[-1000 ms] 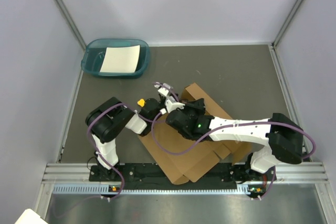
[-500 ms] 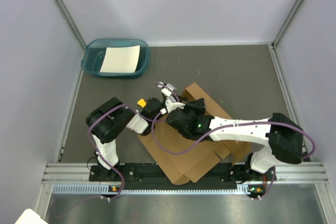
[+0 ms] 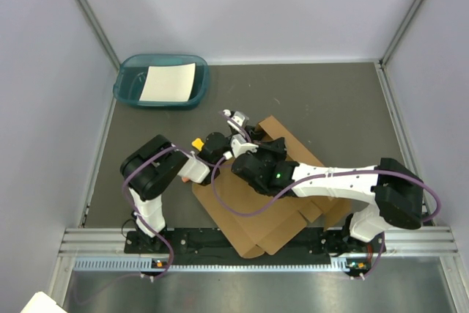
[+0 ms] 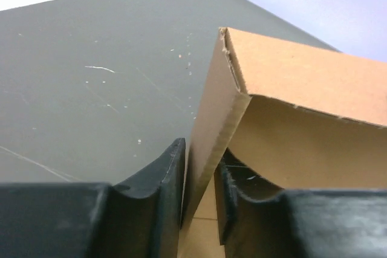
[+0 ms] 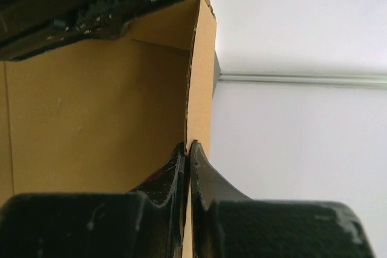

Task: Fold the paper box

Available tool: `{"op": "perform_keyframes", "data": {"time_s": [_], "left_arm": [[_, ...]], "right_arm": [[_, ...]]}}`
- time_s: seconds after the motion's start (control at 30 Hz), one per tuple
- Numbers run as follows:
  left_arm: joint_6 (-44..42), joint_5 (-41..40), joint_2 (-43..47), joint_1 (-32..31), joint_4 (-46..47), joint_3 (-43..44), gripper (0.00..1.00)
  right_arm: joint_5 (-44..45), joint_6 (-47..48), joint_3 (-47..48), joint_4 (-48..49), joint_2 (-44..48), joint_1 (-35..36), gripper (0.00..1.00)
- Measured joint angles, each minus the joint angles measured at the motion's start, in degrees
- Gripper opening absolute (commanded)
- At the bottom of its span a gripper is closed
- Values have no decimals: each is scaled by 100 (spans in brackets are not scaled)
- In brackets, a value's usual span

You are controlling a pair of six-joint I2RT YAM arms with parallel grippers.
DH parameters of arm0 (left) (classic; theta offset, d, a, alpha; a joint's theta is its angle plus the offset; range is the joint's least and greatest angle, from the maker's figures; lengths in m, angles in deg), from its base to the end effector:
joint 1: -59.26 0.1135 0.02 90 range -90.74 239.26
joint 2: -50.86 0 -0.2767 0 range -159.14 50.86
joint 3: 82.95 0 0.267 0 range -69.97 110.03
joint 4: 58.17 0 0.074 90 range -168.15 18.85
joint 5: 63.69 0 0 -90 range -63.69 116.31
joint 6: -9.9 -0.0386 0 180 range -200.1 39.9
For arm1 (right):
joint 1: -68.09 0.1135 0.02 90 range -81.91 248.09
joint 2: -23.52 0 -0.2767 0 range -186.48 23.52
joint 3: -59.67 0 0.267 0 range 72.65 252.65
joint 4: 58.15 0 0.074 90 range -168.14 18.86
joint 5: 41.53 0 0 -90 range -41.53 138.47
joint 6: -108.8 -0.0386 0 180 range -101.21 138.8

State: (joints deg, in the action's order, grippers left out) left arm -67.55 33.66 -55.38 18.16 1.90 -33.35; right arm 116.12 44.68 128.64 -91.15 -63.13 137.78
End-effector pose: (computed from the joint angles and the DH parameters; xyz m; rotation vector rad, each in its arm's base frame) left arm 0.2652 -0.2379 0.1629 0.4902 1.4931 -0.8411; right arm 0.1426 0.2825 0.2400 -1.1190 1.6391 -0.9427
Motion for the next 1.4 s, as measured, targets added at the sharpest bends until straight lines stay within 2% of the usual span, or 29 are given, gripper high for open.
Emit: {"op": "perform_keyframes", "data": {"time_s": [0.07,0.13,0.37,0.4,0.47,0.53,0.63,0.7,0.73,0.83,0.93,1.23,1.27,1.3,1.37,1.4], "left_arm": [[26,98,-4,-48,-7,33,7],[-76,149,-22,-52,-7,48,0],[-227,258,-55,-68,20,76,0],[-238,262,-55,-68,20,76,18],[-260,245,-55,-68,17,76,34],[-219,208,-55,-68,24,76,42],[-146,109,-57,-66,44,79,42],[-92,72,-105,-68,90,90,37],[-63,70,-151,-72,109,109,26],[24,96,-299,-125,203,192,16],[-35,127,-345,-144,264,214,1],[-184,173,-345,-155,282,197,0],[-186,149,-345,-157,302,184,0],[-186,127,-345,-166,308,173,0],[-197,70,-343,-184,352,142,0],[-201,28,-339,-190,376,120,0]], "right_arm": [[2,-11,2,-2,0,0,0],[0,-20,2,4,0,0,0],[9,-52,7,2,0,-2,0],[11,-57,7,2,0,-2,0],[13,-61,7,0,0,-2,0],[15,-61,7,-22,0,0,0],[17,-61,7,-31,2,7,0],[17,-59,7,-39,2,7,0],[17,-59,7,-42,2,7,0],[17,-59,7,-50,2,4,0],[31,-61,7,-76,2,4,0],[33,-68,7,-81,4,4,0],[33,-68,7,-83,4,7,5],[33,-68,7,-83,7,7,26],[-17,-146,7,-85,24,17,46],[-144,-216,9,-111,39,24,59]]}}
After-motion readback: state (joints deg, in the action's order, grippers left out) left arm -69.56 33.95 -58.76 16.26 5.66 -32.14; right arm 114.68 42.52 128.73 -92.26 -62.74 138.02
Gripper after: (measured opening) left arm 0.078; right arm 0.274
